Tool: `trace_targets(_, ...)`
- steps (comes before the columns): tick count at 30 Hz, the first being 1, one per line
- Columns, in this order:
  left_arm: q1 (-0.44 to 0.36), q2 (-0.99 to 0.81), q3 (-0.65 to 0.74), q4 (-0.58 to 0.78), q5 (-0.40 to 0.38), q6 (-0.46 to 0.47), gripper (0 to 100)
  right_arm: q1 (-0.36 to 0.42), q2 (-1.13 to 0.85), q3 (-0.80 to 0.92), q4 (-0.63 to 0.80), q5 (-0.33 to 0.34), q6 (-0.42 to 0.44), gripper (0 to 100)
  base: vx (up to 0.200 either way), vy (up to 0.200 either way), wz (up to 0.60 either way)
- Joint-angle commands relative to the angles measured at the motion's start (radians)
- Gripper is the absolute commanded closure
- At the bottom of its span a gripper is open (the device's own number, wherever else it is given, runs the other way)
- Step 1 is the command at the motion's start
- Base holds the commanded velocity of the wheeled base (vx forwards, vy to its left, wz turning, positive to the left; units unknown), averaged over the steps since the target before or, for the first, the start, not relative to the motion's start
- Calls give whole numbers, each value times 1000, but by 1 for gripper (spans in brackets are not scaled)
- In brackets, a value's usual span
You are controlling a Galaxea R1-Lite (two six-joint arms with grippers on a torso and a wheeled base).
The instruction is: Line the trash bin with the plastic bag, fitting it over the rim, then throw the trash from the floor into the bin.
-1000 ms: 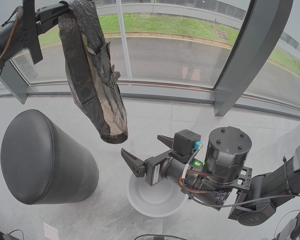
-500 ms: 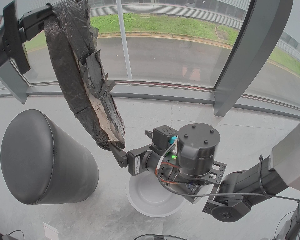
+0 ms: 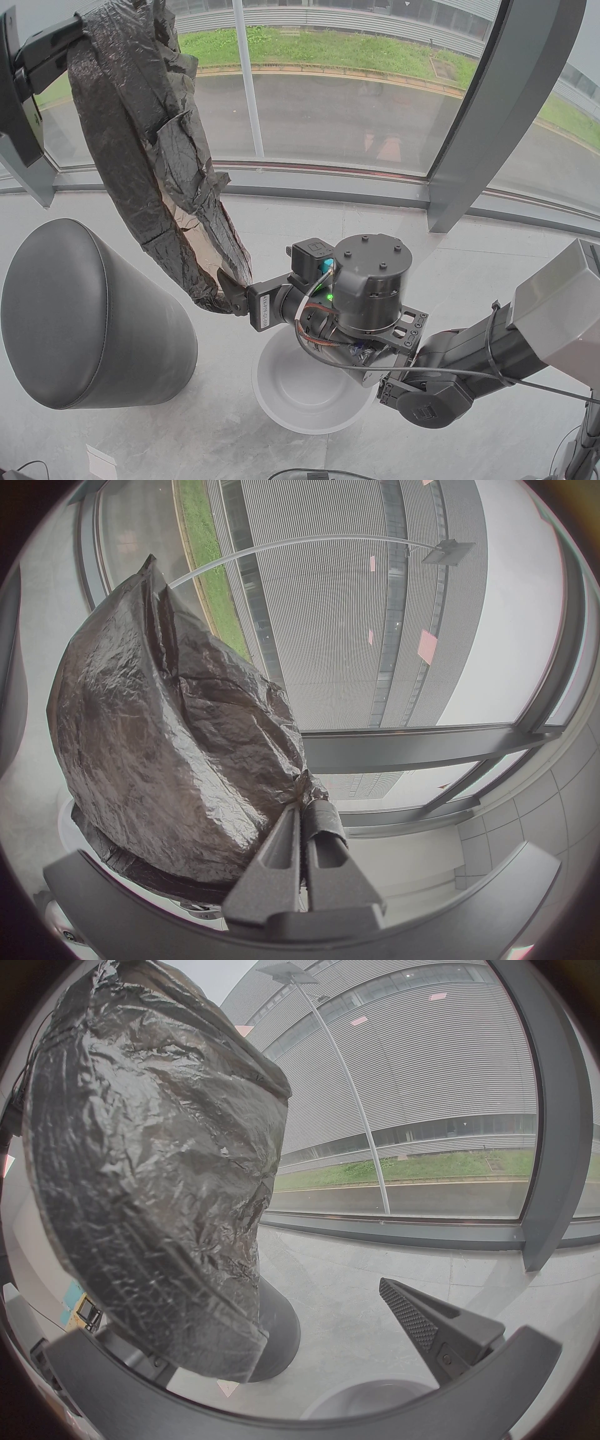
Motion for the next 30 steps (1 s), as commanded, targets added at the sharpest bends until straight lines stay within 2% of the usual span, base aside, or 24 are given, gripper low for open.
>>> trace_targets(1,0,-33,23,-1,-4,-4,100,0,26,-17,0,-1,-8,0,0,0,0)
trace_targets(7,0,-46,45,-3,-5,-4,100,6,32,-23,0,-1,-10,0,0,0,0)
trace_targets(8,0,-46,45,-3,-5,-4,100,8,32,-22,0,-1,-10,100,0,0,0)
trace_targets(25,4,-49,46,-15,-4,-1,100,31,6,55,4,-3,-74,100,0,0,0)
trace_targets(28,27,-41,68,-13,-4,48,100,28,-120,167,124,17,-175,100,0,0,0)
trace_targets(30,69,-39,132,1,-5,179,100,28,-248,260,247,52,-221,100,0,0,0)
